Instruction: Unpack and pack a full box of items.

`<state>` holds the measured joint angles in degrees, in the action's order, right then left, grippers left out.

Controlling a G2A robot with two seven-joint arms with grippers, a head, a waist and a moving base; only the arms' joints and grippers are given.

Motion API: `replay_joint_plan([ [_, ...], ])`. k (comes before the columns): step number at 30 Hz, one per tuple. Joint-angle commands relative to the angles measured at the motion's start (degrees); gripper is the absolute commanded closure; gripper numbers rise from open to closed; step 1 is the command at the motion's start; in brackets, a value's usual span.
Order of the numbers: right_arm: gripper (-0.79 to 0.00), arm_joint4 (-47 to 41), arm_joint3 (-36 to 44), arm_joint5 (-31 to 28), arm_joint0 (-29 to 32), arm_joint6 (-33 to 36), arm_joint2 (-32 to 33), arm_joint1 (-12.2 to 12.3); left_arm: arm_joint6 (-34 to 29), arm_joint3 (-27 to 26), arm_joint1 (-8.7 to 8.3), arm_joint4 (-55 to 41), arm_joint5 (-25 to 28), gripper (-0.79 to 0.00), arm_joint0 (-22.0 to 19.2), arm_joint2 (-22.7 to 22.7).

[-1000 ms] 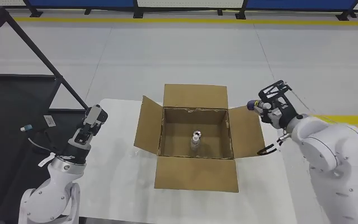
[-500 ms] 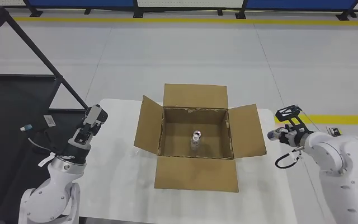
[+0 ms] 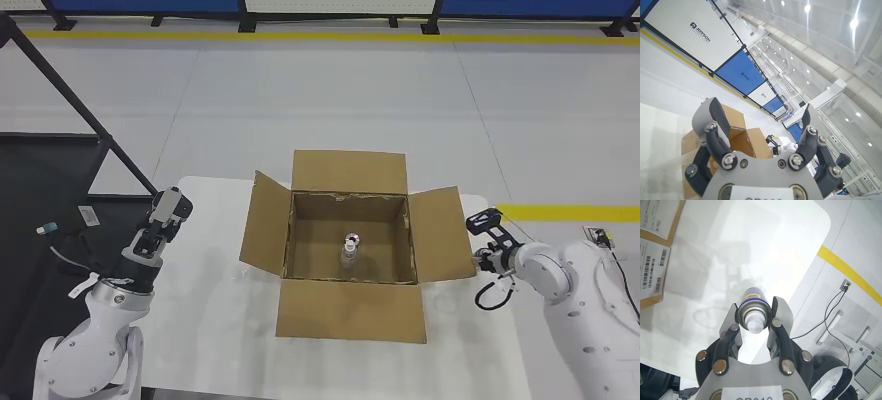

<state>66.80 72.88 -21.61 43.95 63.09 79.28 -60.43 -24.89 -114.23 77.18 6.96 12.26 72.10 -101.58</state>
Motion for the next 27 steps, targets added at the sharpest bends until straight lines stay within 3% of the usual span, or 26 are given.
replay_joint_plan([
  [1, -0.108, -0.2, -1.4, 0.0, -0.9, 0.0, -0.7, -0.1, 0.0, 0.0, 0.00, 0.0, 0.0, -0.785, 0.0, 0.0],
  [4, -0.129, -0.7, -3.4, -0.3, -1.9, -0.4, -1.9, -0.3, 0.0, 0.0, 0.00, 0.0, 0.0, -0.785, 0.0, 0.0],
  [7, -0.277, -0.8, -5.2, -0.1, -3.0, -0.8, -3.0, -0.5, 0.0, 0.0, 0.00, 0.0, 0.0, -0.785, 0.0, 0.0],
  [11, -0.391, -1.1, -6.7, -0.3, -4.0, -1.4, -3.6, -0.5, 0.0, 0.0, 0.00, 0.0, 0.0, -0.785, 0.0, 0.0],
  [14, -0.730, -1.1, -6.8, 0.1, -4.4, -1.2, -3.8, -0.5, 0.0, 0.0, 0.00, 0.0, 0.0, -0.785, 0.0, 0.0],
  [15, -0.785, -1.1, -6.7, 0.3, -4.4, -1.2, -3.6, -0.4, 0.0, 0.0, 0.00, 0.0, 0.0, -0.785, 0.0, 0.0],
  [21, -0.785, -0.1, -3.0, 3.9, -3.5, -1.8, -0.5, 0.4, 0.0, 0.0, 0.00, 0.0, 0.0, -0.785, 0.0, 0.0],
  [27, -0.785, 2.0, 16.4, 14.1, 1.2, -5.1, 6.8, 1.5, 0.0, 0.0, 0.00, 0.0, 0.0, -0.785, 0.0, 0.0],
])
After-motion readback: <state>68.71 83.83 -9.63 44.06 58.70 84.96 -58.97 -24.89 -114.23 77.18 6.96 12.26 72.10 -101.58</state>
